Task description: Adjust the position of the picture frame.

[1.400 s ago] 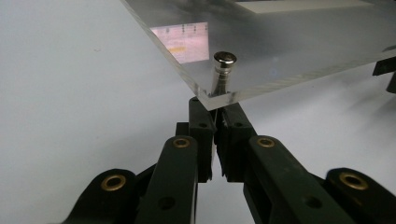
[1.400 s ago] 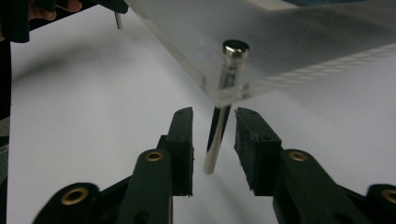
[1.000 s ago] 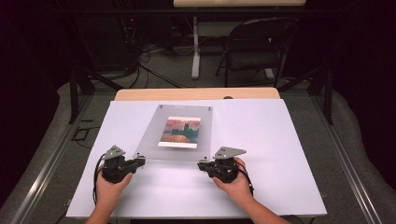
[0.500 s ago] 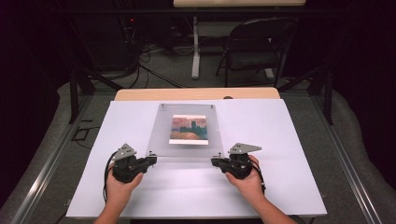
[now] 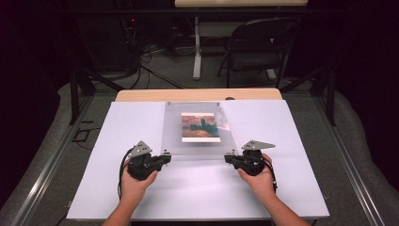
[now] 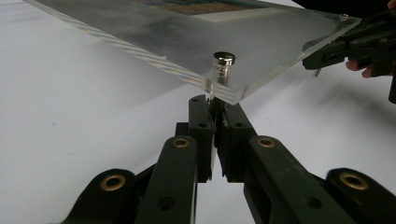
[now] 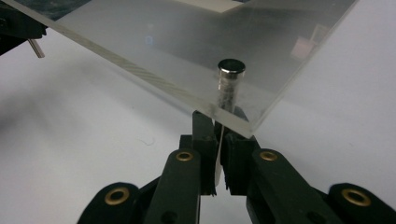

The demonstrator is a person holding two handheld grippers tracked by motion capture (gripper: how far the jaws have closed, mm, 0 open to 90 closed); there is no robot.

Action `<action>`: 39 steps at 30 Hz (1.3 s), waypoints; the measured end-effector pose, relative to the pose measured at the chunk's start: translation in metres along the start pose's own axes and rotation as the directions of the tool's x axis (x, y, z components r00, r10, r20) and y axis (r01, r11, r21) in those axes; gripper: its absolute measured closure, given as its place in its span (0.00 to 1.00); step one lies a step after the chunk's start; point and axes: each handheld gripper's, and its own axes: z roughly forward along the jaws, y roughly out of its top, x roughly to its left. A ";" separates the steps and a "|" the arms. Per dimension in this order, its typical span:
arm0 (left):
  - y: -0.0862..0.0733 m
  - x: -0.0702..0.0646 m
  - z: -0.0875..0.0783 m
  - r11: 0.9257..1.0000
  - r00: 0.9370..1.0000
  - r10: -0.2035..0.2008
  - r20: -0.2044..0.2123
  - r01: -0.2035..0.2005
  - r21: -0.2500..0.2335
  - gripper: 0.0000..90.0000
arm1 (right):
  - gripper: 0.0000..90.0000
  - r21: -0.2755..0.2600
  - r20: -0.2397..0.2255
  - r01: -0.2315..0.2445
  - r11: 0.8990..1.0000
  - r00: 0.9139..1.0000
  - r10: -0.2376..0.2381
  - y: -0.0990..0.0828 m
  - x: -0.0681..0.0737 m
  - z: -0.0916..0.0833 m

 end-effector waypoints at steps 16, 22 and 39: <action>0.001 0.009 0.018 0.999 0.999 -0.039 -0.011 0.039 -0.001 0.94 | 0.95 -0.030 0.043 0.005 1.000 0.999 -0.004 0.001 -0.008 0.003; -0.001 0.015 0.023 0.999 0.999 -0.050 -0.014 0.050 0.007 0.95 | 0.95 -0.033 0.052 0.016 0.999 0.999 -0.015 0.002 -0.007 0.006; -0.006 0.020 0.033 0.997 0.998 -0.066 -0.013 0.066 0.032 0.95 | 0.94 -0.028 0.069 0.029 0.999 0.997 -0.027 0.002 -0.010 0.008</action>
